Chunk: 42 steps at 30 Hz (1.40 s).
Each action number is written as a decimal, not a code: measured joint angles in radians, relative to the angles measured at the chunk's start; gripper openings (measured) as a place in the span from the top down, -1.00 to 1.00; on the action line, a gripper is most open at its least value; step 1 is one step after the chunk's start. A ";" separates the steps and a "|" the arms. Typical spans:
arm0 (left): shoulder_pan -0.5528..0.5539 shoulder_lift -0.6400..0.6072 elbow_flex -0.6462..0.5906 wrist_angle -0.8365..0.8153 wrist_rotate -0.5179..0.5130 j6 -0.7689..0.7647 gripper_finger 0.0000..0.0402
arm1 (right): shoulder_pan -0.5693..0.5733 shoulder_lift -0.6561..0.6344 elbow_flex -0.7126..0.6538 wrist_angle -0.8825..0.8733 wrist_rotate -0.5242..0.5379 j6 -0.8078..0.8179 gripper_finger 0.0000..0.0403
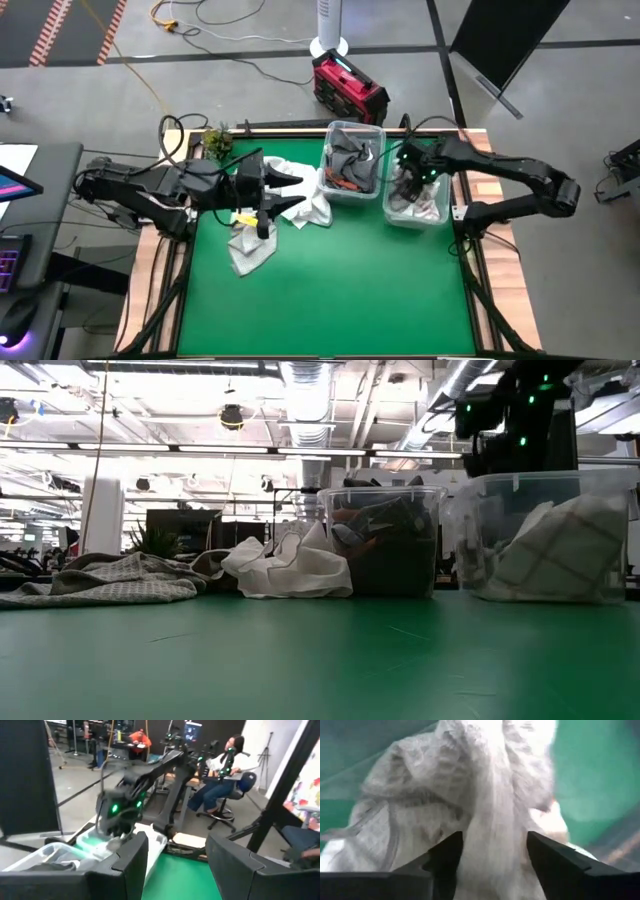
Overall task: Sort towels by color in basket
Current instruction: Put the bottom right gray towel into the right transparent bin, then put the white towel into the right transparent bin
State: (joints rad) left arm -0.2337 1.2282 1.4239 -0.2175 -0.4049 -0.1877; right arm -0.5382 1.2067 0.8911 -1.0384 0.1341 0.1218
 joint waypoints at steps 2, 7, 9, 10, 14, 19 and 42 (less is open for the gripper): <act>0.012 0.000 0.000 -0.019 0.000 -0.001 0.06 | -0.009 -0.020 0.052 -0.053 0.007 0.000 -0.34; 0.060 0.000 0.000 -0.147 -0.010 -0.068 0.06 | -0.014 -0.089 0.184 -0.111 0.063 0.022 -0.41; 0.084 0.000 0.000 -0.220 -0.017 -0.139 0.06 | -0.011 -0.124 0.237 -0.103 0.073 0.055 -0.41; 0.093 0.000 0.000 -0.262 -0.023 -0.173 0.06 | -0.005 -0.144 0.262 -0.096 0.074 0.076 -0.41; 0.112 -0.001 -0.037 -0.438 -0.077 -0.253 0.06 | 0.057 -0.240 0.308 0.032 0.074 0.141 -0.41; 0.138 0.001 -0.209 -0.526 -0.125 -0.367 0.06 | 0.188 -0.342 0.308 0.261 0.078 0.199 -0.41; 0.375 0.120 -0.773 0.180 -0.004 -0.184 0.06 | 0.699 -0.094 0.308 0.595 0.450 0.237 -0.40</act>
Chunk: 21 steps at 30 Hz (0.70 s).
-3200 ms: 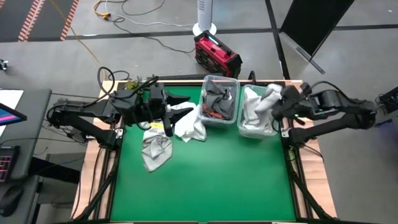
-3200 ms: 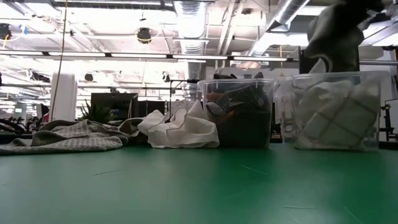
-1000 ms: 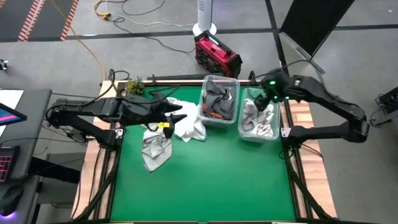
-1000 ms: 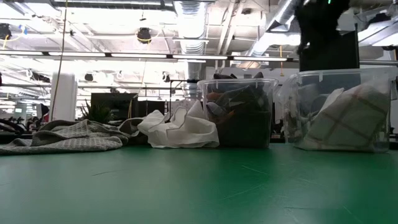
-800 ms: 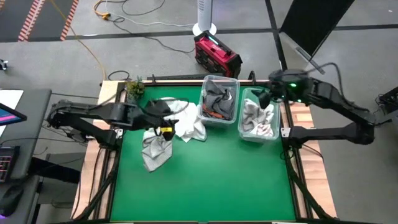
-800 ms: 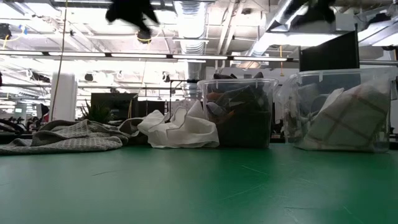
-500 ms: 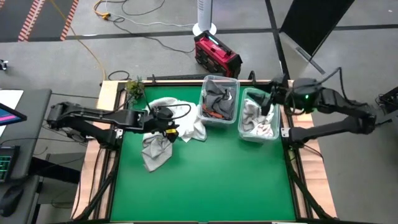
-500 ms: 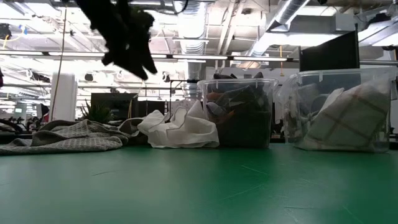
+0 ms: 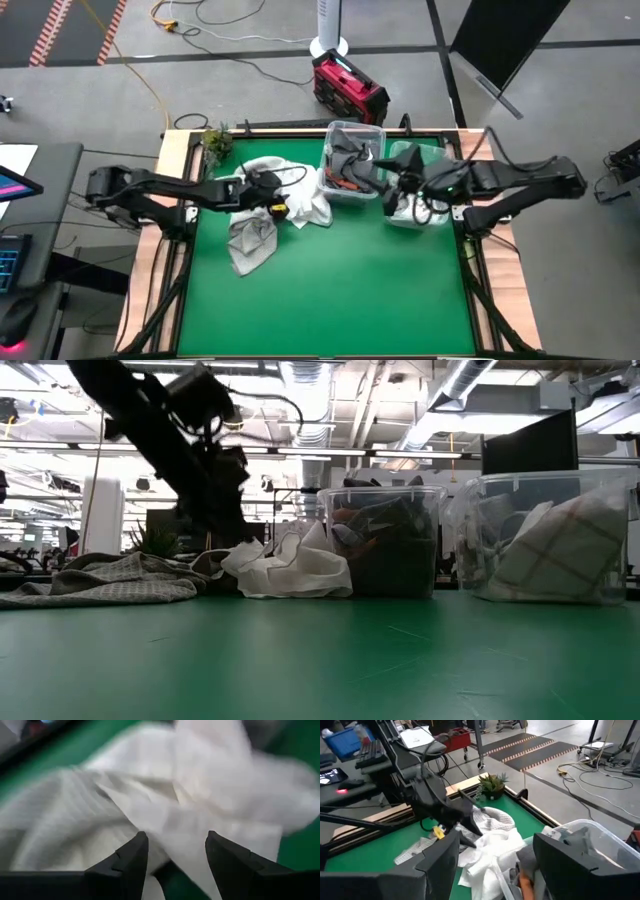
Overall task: Sort towels by color in basket
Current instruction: Put the white towel into the right transparent bin
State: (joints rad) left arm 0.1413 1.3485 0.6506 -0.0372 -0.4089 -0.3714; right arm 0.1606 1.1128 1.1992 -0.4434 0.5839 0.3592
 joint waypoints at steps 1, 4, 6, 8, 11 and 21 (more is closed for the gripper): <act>-0.003 0.026 -0.001 0.010 0.018 0.005 0.06 | 0.005 0.010 0.000 0.008 0.001 0.000 -0.40; -0.014 0.108 0.008 0.074 0.080 0.014 0.06 | 0.012 0.031 0.000 0.022 0.003 0.000 -0.40; -0.024 0.157 0.022 0.102 0.114 0.034 0.06 | 0.019 0.033 0.000 0.029 0.004 0.002 -0.40; -0.036 0.200 0.036 0.102 0.122 0.039 0.06 | 0.029 0.031 0.000 0.033 0.004 0.002 -0.40; -0.053 0.257 0.054 0.101 0.131 0.042 0.13 | 0.038 0.015 0.000 0.033 0.004 0.002 -0.40; -0.107 0.268 0.083 0.227 0.226 -0.135 0.97 | 0.058 -0.041 0.000 -0.043 0.021 0.038 -0.40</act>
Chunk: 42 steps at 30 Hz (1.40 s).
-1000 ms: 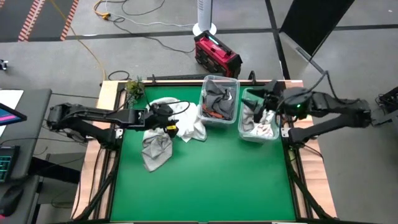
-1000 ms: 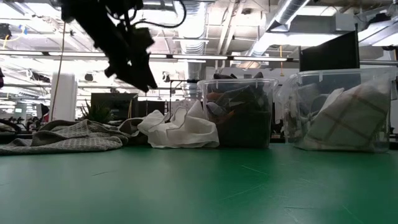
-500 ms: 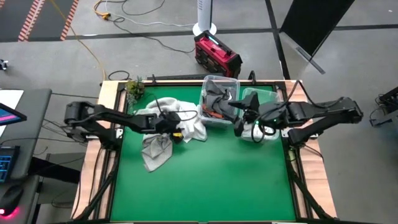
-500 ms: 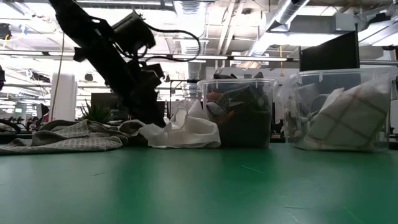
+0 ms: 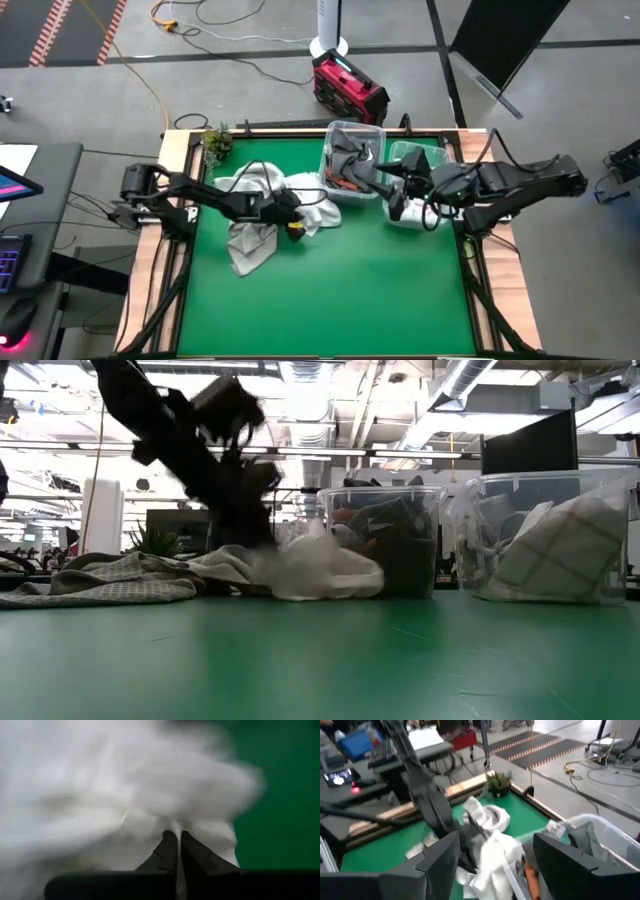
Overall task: Sort towels by color in basket
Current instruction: Put the white towel into the right transparent bin
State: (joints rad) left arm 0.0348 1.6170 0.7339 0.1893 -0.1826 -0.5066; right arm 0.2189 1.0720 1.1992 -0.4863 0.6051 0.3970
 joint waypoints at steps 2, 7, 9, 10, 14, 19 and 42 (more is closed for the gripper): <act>-0.018 -0.036 0.004 0.148 0.067 0.006 0.98 | 0.005 -0.005 0.000 -0.031 0.000 0.013 -0.40; -0.078 -0.136 0.006 0.495 0.122 0.062 0.99 | 0.011 -0.006 0.000 -0.064 -0.071 0.013 -0.40; -0.091 -0.171 0.006 0.592 0.089 0.072 0.99 | 0.015 0.011 0.000 -0.051 -0.117 -0.015 -0.40; -0.095 -0.186 0.006 0.619 0.070 0.072 0.99 | 0.023 0.022 0.000 -0.037 -0.139 -0.035 -0.40; -0.095 -0.205 0.045 0.670 0.052 0.051 0.99 | 0.061 0.090 0.000 0.043 -0.172 -0.145 -0.40; -0.095 -0.196 0.194 0.530 0.073 0.077 0.99 | 0.090 0.162 0.000 0.189 -0.176 -0.262 -0.40; -0.097 -0.192 0.539 0.186 0.148 0.173 1.00 | 0.043 0.285 0.000 0.573 -0.062 -0.503 -0.39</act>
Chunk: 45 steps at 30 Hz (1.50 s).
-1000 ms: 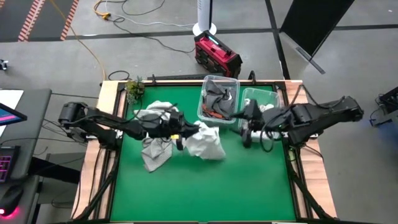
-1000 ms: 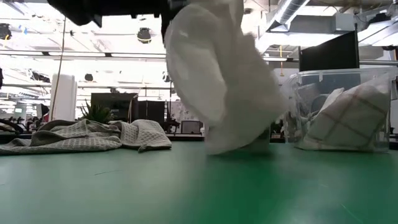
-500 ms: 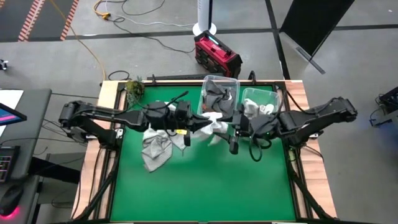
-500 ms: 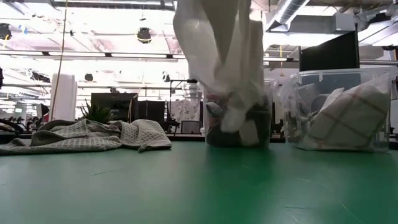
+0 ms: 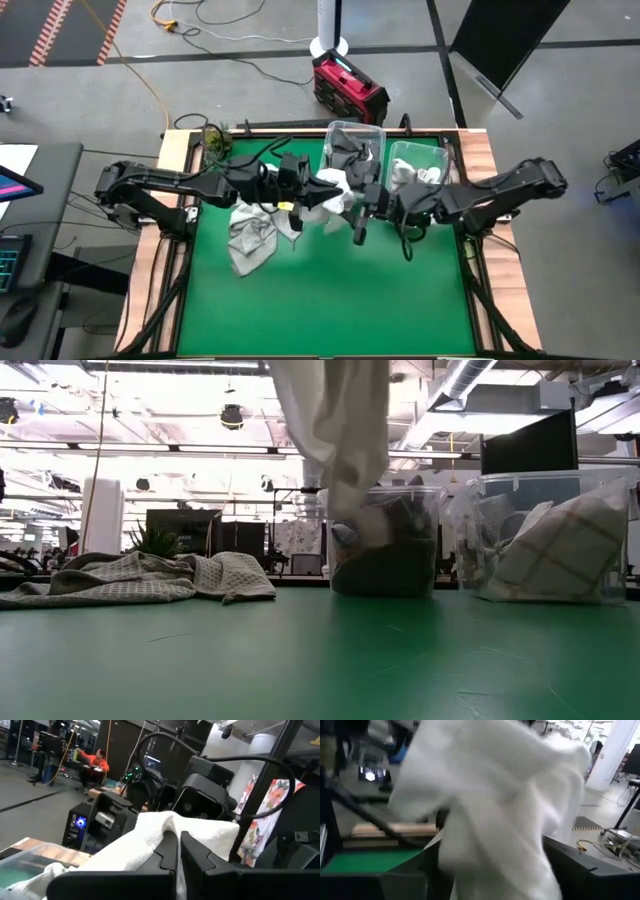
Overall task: Sort towels by color in basket
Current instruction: Put the white towel into the right transparent bin
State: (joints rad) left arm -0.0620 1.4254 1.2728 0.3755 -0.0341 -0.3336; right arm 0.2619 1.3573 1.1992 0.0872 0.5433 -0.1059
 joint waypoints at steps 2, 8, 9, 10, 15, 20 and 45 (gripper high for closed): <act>0.000 0.000 0.000 0.002 0.000 -0.001 1.00 | -0.005 0.022 0.000 0.048 -0.002 0.006 -0.33; 0.000 0.000 0.000 -0.006 -0.022 -0.016 0.88 | -0.017 0.057 0.000 0.134 -0.026 0.042 0.45; 0.000 0.000 0.000 -0.010 -0.033 -0.019 0.85 | -0.017 0.056 0.000 0.123 -0.026 0.053 0.64; 0.000 0.000 0.000 -0.012 -0.043 -0.015 0.81 | -0.016 0.052 0.000 0.105 -0.027 0.058 0.80; 0.001 -0.011 0.000 -0.008 -0.060 -0.006 0.52 | -0.013 0.020 0.000 0.009 -0.031 0.085 0.84; 0.014 -0.036 0.000 -0.032 -0.064 -0.004 0.16 | -0.003 -0.065 0.000 -0.139 -0.032 0.106 0.88; 0.019 -0.164 0.000 -0.214 -0.113 -0.001 0.00 | 0.052 -0.600 0.000 -1.048 0.475 0.305 0.88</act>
State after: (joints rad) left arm -0.0425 1.2613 1.2732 0.1619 -0.1467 -0.3344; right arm 0.3143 0.7576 1.1995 -0.9605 1.0182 0.1991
